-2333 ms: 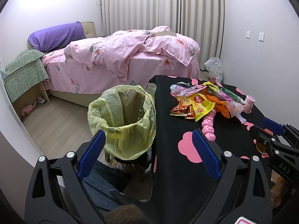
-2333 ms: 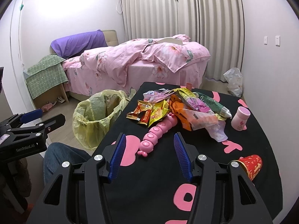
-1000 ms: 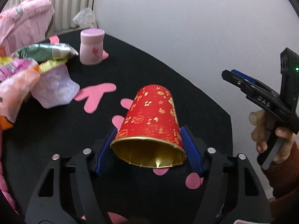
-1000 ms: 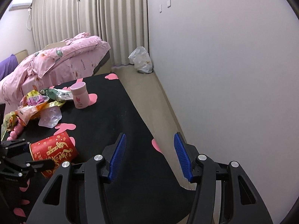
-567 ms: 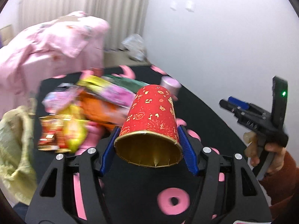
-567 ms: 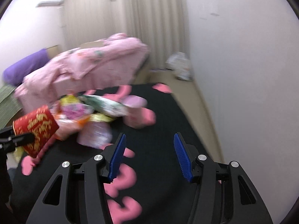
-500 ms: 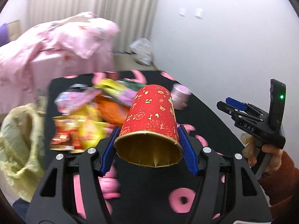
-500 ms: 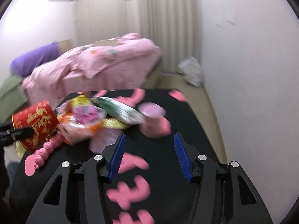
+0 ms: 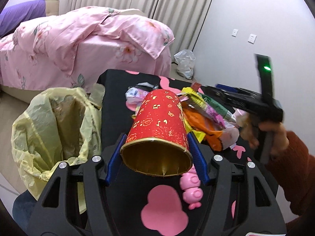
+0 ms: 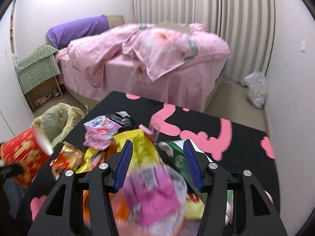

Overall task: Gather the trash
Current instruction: 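Carry the red cup toward the bin while the right gripper grasps a yellow-purple wrapper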

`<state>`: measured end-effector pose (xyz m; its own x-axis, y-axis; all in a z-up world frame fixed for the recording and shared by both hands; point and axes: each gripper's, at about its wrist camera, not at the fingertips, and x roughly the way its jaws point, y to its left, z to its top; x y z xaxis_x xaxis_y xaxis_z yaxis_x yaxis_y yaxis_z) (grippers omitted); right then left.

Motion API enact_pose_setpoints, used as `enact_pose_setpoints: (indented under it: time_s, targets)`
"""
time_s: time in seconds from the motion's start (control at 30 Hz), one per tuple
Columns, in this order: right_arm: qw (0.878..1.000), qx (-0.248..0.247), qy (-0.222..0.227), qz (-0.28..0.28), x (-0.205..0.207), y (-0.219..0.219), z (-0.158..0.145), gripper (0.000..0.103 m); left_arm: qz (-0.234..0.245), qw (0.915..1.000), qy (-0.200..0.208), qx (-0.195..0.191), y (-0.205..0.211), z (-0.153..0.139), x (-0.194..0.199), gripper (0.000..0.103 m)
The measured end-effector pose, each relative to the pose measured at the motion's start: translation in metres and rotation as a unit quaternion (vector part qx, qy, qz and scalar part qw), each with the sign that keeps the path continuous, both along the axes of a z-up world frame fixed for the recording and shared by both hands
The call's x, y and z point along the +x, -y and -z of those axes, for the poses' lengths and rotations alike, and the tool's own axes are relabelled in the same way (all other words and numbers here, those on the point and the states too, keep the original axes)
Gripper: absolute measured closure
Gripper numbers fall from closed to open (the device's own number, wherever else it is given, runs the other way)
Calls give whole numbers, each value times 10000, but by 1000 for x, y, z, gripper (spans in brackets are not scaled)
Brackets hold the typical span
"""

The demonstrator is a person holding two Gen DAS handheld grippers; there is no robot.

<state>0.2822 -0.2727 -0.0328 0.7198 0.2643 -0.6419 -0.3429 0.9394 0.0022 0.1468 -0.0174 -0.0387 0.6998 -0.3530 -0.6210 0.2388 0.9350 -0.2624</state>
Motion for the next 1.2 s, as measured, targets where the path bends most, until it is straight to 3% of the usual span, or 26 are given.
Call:
enact_pose_setpoints:
  time_s: [0.13, 0.23, 0.37, 0.5, 0.63, 0.7, 0.73, 0.8, 0.93, 1.03, 1.07, 1.1, 1.2]
  targets:
    - [9996, 129, -268, -35, 35, -10, 12, 59, -82, 9999, -13, -89, -14, 5, 1, 44]
    - [9982, 318, -459, -221, 48, -15, 15, 79, -145, 9997, -53, -166, -21, 8, 3, 44]
    - [9973, 242, -433, -540, 38, -23, 8, 93, -155, 9997, -50, -176, -25, 10, 2, 43]
    - [9977, 85, -400, -535, 19, -19, 0, 93, -185, 9995, -66, -255, -28, 10, 1, 43]
    - [9994, -192, -49, -293, 6, -6, -11, 90, -207, 9995, -64, -237, -27, 11, 1, 43]
    - [9987, -87, -147, -479, 8, -4, -15, 55, -218, 9995, -61, -235, -28, 10, 1, 43]
    - [9970, 56, -330, -695, 10, -4, -16, 52, -221, 9995, -46, -231, -28, 9, 0, 43]
    - [9941, 57, -581, -909, 14, -7, -15, 51, -247, 9995, -14, -216, -30, 6, -1, 43]
    - [9941, -627, -495, -727, 16, -23, -2, 51, -297, 9993, -15, -225, -33, 5, 0, 43]
    - [9922, -581, -765, -798, 23, -25, 19, 51, -319, 9993, -16, -210, -35, 5, 1, 43]
    - [9914, -575, -874, -787, 24, -25, 27, 54, -334, 9992, -23, -213, -36, 6, 0, 43]
    - [9911, -528, -936, -781, 24, -23, 32, 69, -342, 9992, -28, -220, -38, 6, 0, 43]
    - [9939, -196, -909, -586, 16, -10, 31, 85, -361, 9991, -21, -229, -42, 5, -1, 43]
